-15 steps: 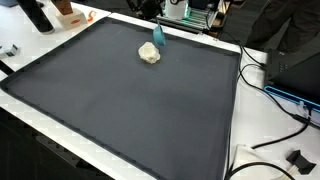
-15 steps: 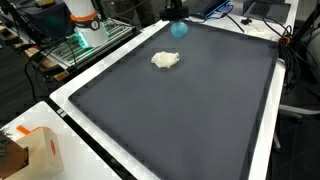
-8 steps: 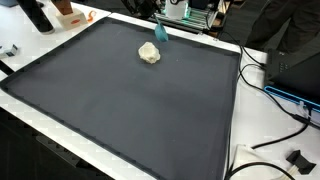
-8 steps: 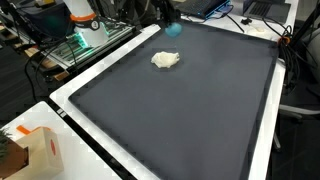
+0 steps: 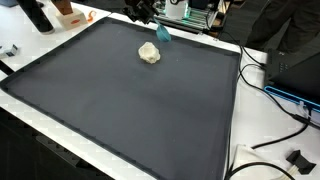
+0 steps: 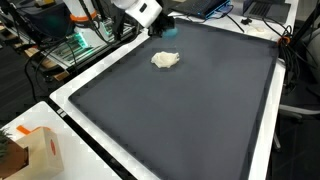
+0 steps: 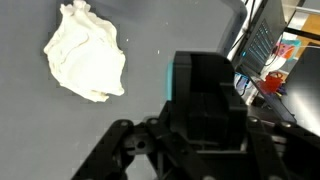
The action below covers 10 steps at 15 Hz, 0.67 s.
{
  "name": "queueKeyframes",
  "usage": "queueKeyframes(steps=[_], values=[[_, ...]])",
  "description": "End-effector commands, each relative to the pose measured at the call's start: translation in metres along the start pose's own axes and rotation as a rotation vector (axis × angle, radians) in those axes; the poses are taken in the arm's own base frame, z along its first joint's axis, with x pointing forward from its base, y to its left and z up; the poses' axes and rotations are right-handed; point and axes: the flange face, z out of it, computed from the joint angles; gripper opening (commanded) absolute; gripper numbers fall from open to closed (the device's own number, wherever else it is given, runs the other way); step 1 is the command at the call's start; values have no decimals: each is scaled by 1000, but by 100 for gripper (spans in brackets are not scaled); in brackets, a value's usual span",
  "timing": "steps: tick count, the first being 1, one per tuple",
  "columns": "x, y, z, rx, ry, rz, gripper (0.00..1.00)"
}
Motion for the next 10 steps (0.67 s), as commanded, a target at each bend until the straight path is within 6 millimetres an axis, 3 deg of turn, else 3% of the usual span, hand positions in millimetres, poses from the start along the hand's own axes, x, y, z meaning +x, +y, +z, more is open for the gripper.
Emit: queueKeyframes(steps=[1,10], values=[[-10,18,4,87,44,21,25],[-16,46,20,202,74,119,25]])
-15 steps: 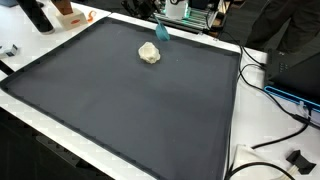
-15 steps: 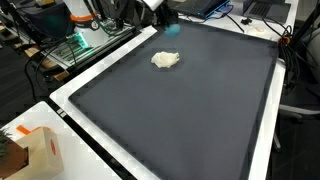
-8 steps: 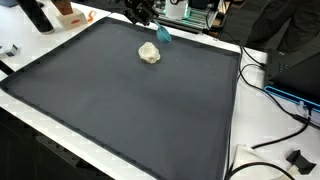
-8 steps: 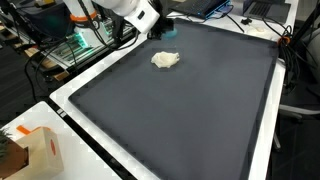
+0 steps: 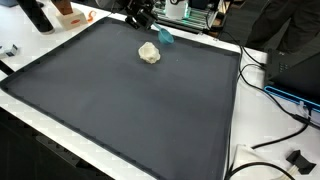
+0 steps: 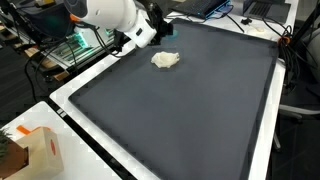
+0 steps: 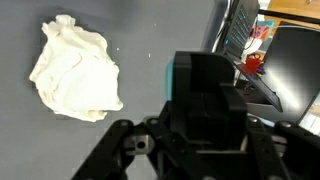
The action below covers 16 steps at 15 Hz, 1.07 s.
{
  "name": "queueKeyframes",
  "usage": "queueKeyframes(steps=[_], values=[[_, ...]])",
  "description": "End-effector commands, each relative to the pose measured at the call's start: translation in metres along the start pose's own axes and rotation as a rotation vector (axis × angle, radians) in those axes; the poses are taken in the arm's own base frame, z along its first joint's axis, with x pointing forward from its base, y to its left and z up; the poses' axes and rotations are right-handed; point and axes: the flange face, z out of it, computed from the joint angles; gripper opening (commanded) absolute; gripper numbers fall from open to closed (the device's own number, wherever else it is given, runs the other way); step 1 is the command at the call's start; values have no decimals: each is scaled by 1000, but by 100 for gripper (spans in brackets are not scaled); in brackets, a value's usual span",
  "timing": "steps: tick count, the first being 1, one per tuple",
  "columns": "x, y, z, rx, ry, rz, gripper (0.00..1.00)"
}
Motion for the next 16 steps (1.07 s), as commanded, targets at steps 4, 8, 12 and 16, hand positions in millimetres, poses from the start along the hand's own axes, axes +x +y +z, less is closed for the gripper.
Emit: queueKeyframes(steps=[4,8,12,16], values=[[5,20,7,74,34,48,25],[7,27,10,80,39,82,25],[8,32,12,83,33,115,25],[8,35,14,84,16,178,25]])
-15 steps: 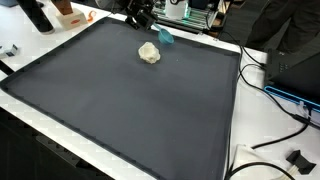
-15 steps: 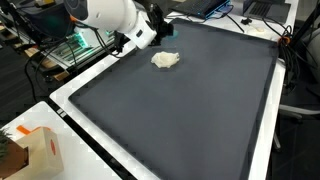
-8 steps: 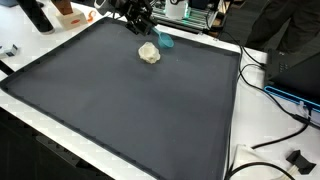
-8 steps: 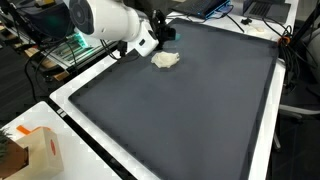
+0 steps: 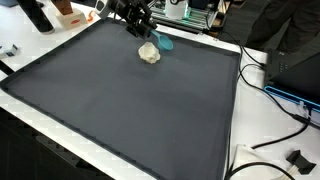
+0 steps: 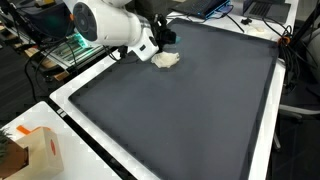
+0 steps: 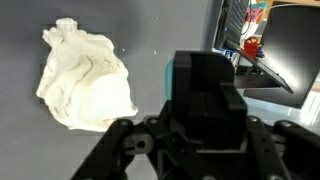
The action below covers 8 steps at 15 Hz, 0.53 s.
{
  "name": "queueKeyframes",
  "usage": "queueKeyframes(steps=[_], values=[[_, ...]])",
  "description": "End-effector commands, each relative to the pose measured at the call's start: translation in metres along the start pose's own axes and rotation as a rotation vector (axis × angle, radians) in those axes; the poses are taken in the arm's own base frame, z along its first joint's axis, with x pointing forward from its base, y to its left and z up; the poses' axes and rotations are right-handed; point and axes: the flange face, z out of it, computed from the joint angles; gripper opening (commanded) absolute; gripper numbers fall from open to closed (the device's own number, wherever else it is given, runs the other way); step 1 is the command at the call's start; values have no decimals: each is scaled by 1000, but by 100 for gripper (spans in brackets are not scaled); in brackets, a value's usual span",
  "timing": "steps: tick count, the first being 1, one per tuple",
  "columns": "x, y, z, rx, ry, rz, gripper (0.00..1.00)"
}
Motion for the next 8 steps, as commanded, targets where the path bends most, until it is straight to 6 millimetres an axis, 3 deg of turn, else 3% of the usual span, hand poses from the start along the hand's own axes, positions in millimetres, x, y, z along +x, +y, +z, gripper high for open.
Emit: queueKeyframes(steps=[1,8], values=[[3,2,-1,32,3,68,25],[5,1,-4,27,10,160,25]])
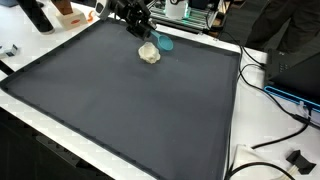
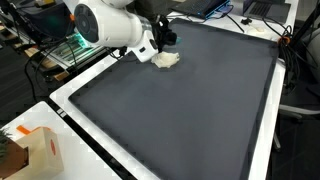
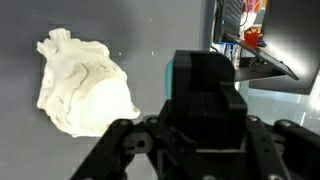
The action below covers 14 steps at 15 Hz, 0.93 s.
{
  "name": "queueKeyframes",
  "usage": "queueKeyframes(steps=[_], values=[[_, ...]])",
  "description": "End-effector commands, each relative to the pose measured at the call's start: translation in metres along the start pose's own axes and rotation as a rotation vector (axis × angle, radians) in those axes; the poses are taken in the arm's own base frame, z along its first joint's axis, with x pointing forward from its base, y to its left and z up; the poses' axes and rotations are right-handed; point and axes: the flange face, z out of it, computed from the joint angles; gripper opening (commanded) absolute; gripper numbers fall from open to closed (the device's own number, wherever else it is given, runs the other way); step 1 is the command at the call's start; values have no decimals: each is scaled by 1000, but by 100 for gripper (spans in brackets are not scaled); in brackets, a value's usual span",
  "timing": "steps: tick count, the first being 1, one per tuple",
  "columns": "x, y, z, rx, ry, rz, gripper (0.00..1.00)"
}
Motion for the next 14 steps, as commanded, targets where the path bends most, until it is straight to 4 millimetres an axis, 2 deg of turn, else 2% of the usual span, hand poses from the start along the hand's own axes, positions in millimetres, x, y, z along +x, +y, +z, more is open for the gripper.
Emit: queueKeyframes(steps=[1,7,14], values=[[1,-2,-3,12,7,75,25],[0,-16,-7,-34,5,210,25],[-2,-45,-28,-148,35,361,25]])
